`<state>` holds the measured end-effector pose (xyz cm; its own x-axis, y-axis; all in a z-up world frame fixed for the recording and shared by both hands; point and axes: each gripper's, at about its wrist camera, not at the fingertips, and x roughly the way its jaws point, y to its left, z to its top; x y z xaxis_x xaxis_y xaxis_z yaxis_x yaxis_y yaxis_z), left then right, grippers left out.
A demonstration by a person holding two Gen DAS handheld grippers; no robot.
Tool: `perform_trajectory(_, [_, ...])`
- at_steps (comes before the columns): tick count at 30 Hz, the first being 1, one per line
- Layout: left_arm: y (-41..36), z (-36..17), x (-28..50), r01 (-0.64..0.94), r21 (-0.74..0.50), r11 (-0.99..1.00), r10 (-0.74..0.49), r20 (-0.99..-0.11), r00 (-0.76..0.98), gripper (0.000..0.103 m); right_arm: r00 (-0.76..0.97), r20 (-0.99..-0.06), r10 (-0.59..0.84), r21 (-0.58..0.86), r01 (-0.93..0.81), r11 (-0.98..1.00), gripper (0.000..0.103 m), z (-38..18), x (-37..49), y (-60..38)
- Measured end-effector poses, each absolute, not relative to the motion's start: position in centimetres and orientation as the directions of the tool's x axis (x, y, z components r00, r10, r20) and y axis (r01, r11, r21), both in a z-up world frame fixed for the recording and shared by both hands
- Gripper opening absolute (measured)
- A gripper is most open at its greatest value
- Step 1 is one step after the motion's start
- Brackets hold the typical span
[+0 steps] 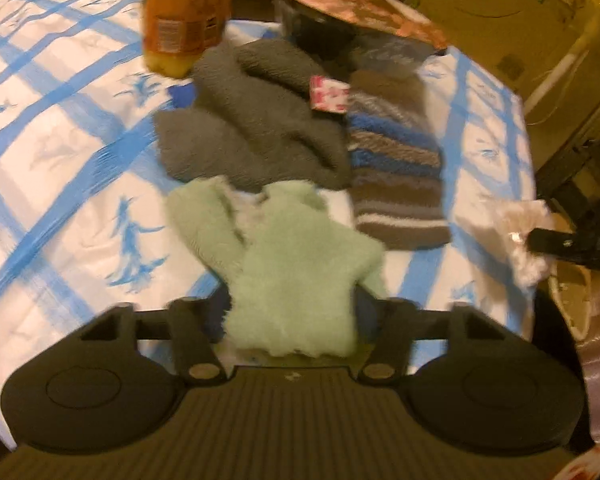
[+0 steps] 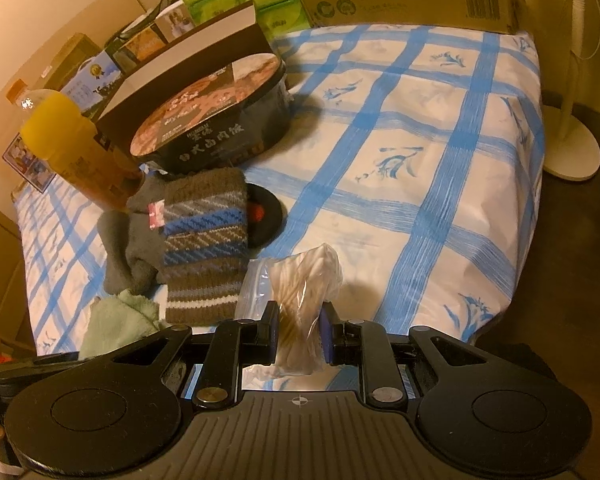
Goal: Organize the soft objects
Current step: 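Lift and carry the green towel and swab bag toward the white box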
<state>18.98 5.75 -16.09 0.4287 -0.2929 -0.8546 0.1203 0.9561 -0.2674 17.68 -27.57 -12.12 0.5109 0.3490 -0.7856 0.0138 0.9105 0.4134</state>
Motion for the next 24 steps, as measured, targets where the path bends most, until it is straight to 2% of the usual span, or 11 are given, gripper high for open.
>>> perform_trajectory(1, [5.6,-15.9,18.9,0.132,-0.269,0.954,-0.3,-0.848,0.436,0.031,0.511,-0.785,0.351,0.414,0.01,0.91,0.021,-12.1,17.7,-27.5])
perform_trajectory(3, [5.2,-15.5,18.8,0.158,-0.256,0.954,-0.3,-0.842,0.449,0.022,0.512,-0.782,0.356,0.416,0.003,0.91,0.021,-11.9,17.7,-27.4])
perform_trajectory(6, [5.2,-14.8,18.3,0.174,-0.248,0.953,-0.302,-0.836,0.459,0.017,0.514,-0.778,0.362,0.415,-0.013,0.91,0.021,-11.7,17.6,-27.2])
perform_trajectory(14, [7.2,-11.6,16.3,0.188,-0.21,0.96,-0.278,-0.811,0.515,0.015,0.522,-0.763,0.381,0.422,-0.045,0.906,0.021,-11.0,17.5,-27.2])
perform_trajectory(24, [11.5,-7.7,16.5,0.14,-0.118,0.983,-0.18,-0.773,0.608,0.015,0.537,-0.737,0.411,0.42,-0.113,0.9,0.021,-9.2,18.6,-26.7])
